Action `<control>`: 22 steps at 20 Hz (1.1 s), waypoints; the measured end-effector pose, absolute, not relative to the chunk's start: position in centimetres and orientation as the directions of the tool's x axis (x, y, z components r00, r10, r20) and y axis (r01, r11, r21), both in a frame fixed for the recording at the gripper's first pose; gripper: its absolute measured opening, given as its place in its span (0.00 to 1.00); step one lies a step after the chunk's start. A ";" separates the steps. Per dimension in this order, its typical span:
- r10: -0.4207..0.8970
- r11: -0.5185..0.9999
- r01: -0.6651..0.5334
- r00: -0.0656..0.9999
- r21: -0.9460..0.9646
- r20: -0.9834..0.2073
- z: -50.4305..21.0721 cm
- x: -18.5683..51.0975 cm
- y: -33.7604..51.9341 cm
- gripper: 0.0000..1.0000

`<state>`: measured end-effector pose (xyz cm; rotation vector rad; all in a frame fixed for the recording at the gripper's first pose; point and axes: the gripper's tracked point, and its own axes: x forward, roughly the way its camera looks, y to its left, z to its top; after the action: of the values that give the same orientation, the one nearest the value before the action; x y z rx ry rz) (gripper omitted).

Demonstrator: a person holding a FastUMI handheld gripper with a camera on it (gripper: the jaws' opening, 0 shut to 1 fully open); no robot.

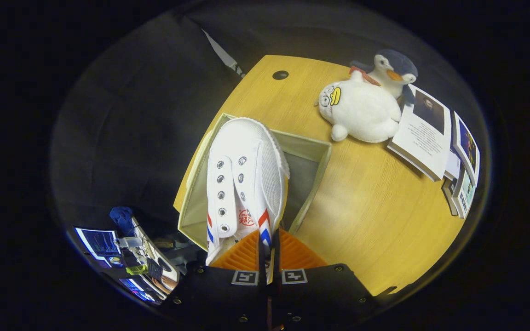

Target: Open the storage box then place both shoes into the box .Put the left shoe in first, then the right shoe, with the right side of both shoes facing outward in a uniform manner.

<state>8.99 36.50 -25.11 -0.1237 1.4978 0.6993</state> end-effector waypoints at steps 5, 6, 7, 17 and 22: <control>0.328 0.801 -0.504 -0.080 0.322 -0.941 -24.9 7.9 37.5 0.04; 0.328 0.799 -0.509 -0.078 0.321 -0.941 -24.9 7.9 37.7 0.04; 0.348 0.793 -0.506 -0.082 0.340 -0.934 -24.7 7.6 38.2 0.04; 0.510 0.748 -0.541 0.098 0.384 -0.855 -17.5 10.7 36.3 0.68; 0.524 0.797 -0.490 0.271 0.353 -0.807 -13.7 12.1 30.3 0.68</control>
<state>12.14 30.28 -13.72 0.0355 1.1018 0.6837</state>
